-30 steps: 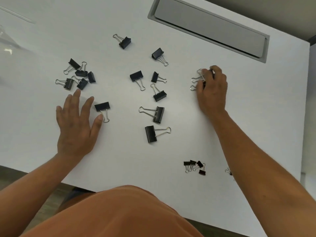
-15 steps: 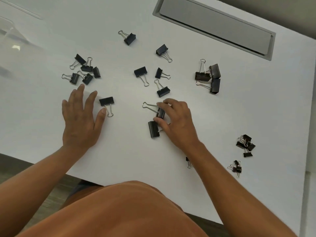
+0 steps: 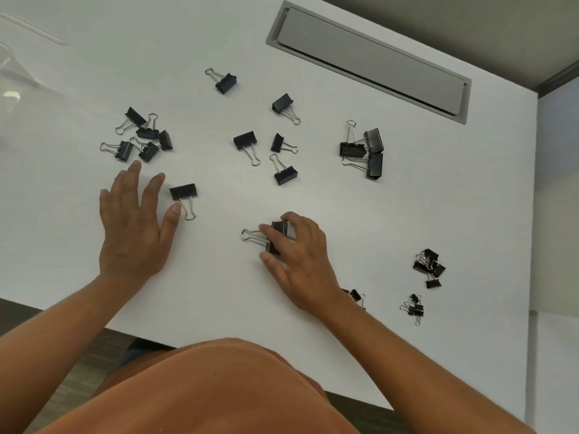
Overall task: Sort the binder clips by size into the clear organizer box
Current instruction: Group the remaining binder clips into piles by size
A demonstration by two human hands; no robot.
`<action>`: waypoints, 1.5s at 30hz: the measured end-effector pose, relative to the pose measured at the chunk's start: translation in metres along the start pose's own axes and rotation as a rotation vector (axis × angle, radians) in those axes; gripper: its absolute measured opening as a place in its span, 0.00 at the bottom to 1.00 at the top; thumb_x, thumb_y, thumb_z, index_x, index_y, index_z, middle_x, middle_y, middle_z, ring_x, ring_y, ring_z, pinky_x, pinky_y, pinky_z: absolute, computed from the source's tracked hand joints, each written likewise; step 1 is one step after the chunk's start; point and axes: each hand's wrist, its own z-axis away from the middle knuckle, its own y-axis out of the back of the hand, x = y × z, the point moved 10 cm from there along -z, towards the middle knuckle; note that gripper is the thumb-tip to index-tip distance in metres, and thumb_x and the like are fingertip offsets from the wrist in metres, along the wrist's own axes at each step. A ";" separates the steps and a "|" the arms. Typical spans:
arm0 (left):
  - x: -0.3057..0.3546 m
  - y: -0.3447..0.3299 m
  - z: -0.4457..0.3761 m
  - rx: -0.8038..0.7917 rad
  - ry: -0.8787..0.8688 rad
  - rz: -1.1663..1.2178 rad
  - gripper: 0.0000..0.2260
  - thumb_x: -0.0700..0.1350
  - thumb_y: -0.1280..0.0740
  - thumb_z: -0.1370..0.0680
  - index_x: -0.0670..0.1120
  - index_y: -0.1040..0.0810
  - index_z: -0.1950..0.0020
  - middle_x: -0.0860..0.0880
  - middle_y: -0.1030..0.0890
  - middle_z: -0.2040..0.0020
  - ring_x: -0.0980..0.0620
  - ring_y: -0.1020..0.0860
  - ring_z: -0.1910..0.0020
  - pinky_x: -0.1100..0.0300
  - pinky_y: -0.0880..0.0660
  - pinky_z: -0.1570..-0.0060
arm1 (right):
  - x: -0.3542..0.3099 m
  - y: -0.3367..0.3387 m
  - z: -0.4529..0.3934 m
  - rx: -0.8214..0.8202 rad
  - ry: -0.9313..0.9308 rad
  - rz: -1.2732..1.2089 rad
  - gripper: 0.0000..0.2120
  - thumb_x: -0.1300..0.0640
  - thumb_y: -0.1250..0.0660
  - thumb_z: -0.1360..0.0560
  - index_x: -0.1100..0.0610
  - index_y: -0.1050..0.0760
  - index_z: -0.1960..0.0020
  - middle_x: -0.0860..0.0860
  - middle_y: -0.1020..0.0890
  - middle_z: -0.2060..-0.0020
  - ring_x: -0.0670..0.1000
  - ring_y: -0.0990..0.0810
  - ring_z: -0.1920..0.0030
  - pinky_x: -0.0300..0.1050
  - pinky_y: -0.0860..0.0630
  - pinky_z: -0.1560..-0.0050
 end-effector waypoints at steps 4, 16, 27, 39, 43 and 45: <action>0.000 0.000 0.000 0.001 -0.003 0.001 0.27 0.59 0.48 0.14 0.47 0.37 0.19 0.42 0.46 0.15 0.38 0.46 0.16 0.34 0.50 0.20 | -0.003 -0.010 -0.004 -0.011 -0.006 0.090 0.25 0.41 0.32 0.20 0.49 0.27 0.27 0.54 0.27 0.32 0.58 0.29 0.34 0.54 0.31 0.34; 0.000 0.002 0.001 0.019 -0.007 -0.012 0.27 0.58 0.48 0.14 0.45 0.36 0.20 0.42 0.45 0.15 0.36 0.44 0.17 0.33 0.49 0.21 | 0.083 0.059 -0.045 0.281 -0.250 -0.123 0.18 0.54 0.28 0.21 0.52 0.23 0.32 0.56 0.27 0.41 0.58 0.27 0.40 0.55 0.26 0.36; -0.002 0.006 0.001 0.051 -0.004 -0.011 0.27 0.58 0.47 0.14 0.44 0.36 0.19 0.41 0.45 0.15 0.35 0.43 0.18 0.34 0.48 0.20 | 0.186 0.115 -0.105 0.378 -0.549 0.364 0.18 0.44 0.36 0.19 0.50 0.25 0.33 0.58 0.25 0.40 0.63 0.27 0.39 0.58 0.28 0.43; -0.004 0.004 -0.001 0.031 0.011 -0.013 0.28 0.59 0.47 0.14 0.45 0.37 0.19 0.41 0.45 0.15 0.36 0.44 0.17 0.35 0.49 0.20 | 0.107 0.099 -0.090 0.476 -0.391 0.074 0.25 0.55 0.35 0.24 0.57 0.28 0.28 0.59 0.27 0.32 0.62 0.30 0.32 0.60 0.31 0.31; -0.004 0.004 -0.001 0.029 0.006 -0.017 0.28 0.59 0.46 0.14 0.45 0.37 0.18 0.41 0.45 0.15 0.36 0.45 0.17 0.35 0.48 0.20 | 0.033 0.036 -0.094 0.251 -0.228 0.027 0.24 0.50 0.31 0.22 0.53 0.27 0.28 0.55 0.26 0.34 0.57 0.30 0.35 0.51 0.31 0.36; -0.004 0.004 -0.001 0.029 0.003 -0.008 0.28 0.58 0.46 0.14 0.44 0.37 0.18 0.41 0.45 0.15 0.36 0.45 0.17 0.34 0.48 0.20 | 0.028 0.013 -0.097 0.181 -0.281 0.015 0.25 0.48 0.31 0.22 0.50 0.28 0.26 0.54 0.27 0.32 0.57 0.31 0.35 0.51 0.32 0.37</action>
